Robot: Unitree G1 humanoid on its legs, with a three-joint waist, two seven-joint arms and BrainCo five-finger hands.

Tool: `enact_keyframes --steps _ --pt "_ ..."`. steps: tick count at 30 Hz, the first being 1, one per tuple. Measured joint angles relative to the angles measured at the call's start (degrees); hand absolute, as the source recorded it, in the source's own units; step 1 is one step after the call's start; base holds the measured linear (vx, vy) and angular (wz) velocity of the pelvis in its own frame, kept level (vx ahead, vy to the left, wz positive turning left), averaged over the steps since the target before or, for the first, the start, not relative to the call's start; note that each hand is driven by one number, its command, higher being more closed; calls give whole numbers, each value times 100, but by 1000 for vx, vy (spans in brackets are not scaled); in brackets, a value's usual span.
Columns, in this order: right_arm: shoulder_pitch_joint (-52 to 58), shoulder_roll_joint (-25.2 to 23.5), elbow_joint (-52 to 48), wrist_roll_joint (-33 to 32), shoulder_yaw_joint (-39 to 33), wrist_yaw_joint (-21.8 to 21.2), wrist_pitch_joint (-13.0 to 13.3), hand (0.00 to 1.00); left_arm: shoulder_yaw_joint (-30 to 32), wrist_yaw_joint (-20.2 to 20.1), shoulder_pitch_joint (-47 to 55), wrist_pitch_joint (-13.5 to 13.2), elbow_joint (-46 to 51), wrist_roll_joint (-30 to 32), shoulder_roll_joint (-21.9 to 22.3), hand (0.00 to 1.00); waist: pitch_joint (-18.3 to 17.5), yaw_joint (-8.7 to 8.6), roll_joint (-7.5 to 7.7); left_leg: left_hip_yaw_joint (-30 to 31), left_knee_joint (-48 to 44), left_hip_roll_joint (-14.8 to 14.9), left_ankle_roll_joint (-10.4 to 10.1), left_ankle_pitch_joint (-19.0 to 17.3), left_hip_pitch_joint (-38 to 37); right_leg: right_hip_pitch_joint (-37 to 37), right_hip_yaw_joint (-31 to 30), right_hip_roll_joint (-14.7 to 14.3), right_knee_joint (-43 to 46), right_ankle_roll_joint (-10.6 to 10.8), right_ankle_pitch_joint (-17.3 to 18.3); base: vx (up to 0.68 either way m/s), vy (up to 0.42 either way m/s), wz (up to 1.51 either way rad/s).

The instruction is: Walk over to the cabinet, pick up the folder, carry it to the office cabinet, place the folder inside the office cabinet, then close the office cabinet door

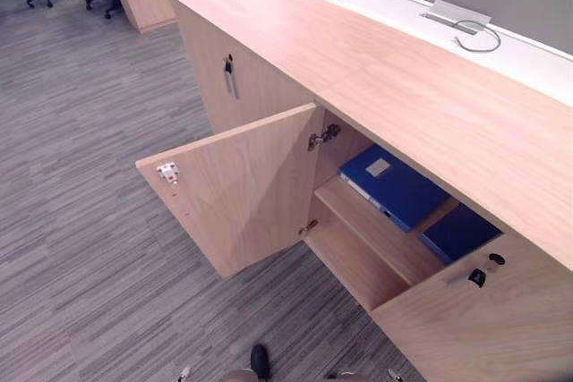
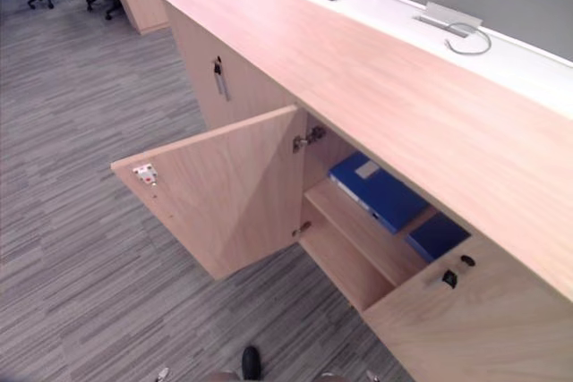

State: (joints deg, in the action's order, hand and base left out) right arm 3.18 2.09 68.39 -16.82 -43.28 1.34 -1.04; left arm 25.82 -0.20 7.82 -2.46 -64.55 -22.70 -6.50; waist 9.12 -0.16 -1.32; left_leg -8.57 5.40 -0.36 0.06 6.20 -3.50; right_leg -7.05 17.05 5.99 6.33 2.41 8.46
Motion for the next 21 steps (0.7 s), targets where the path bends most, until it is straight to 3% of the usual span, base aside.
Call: enact_keyframes --steps 5,10,13,21 --pt "-3 82 -10 0 18 -1 -1 0 66 90 -608 9 158 218 -793 0 3 1 -84 -116 0 78 -39 -24 0 -21 -76 -80 -139 -54 -70 -3 -16 -9" --pt "18 298 -28 2 239 -29 1 0 14 162 -1491 4 108 590 -1830 0 4 15 -84 -377 -2 152 -106 -109 -71 -15 -359 -175 -228 -94 -135 13 -13 -28" --pt "67 368 -88 -19 239 -91 5 0 -198 228 -2059 5 0 831 -2206 0 11 5 -63 -508 -5 177 -129 -154 -69 -1 -485 -204 -295 -114 -157 28 -3 -24" --pt "145 376 -180 -471 249 -242 21 0 -691 376 -3150 30 -254 1329 -2496 0 272 9 -31 -1017 -33 235 -146 -294 -34 276 -1024 -256 -297 -144 -224 11 11 -35"
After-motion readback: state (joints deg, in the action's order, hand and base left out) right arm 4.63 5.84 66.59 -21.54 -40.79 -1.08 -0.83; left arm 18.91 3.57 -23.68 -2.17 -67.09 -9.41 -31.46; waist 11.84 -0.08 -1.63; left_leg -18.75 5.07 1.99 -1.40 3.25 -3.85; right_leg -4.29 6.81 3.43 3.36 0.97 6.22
